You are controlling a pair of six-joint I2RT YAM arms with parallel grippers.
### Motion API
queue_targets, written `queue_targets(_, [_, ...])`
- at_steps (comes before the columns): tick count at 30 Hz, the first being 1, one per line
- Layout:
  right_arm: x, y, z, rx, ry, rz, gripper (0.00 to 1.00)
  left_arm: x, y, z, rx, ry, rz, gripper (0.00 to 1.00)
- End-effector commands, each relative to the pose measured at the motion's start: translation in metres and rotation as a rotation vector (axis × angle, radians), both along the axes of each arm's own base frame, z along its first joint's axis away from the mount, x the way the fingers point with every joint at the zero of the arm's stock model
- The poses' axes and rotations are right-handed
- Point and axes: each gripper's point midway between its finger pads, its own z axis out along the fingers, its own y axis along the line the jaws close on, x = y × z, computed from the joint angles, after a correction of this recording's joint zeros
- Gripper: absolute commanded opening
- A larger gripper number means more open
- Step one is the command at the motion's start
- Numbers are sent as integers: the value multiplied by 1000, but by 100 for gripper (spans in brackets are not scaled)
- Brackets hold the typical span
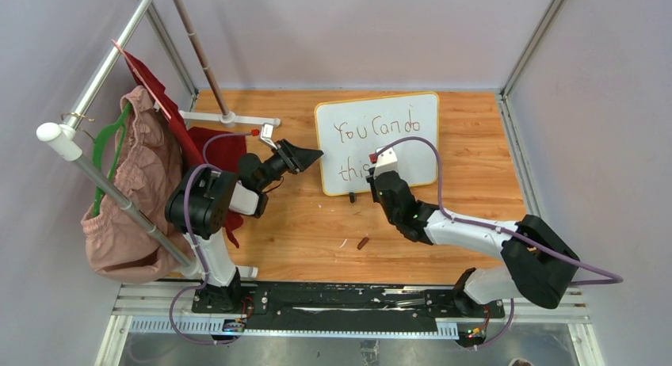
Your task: Write a sentence on the whiteboard
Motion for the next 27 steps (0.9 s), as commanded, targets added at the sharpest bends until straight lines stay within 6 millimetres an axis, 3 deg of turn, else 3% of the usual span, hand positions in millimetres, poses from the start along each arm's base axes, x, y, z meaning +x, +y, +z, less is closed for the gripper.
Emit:
queue_targets(1, [-3, -16, -11, -17, 32, -43, 0, -3, -2, 3, 0, -32, -7, 56])
queue_targets(16, [-8, 0, -15, 4, 52, 16, 0, -4, -4, 4, 0, -35, -12, 56])
queue_targets(27, [-9, 14, -8, 12, 35, 47, 0, -4, -5, 5, -4, -37, -14, 56])
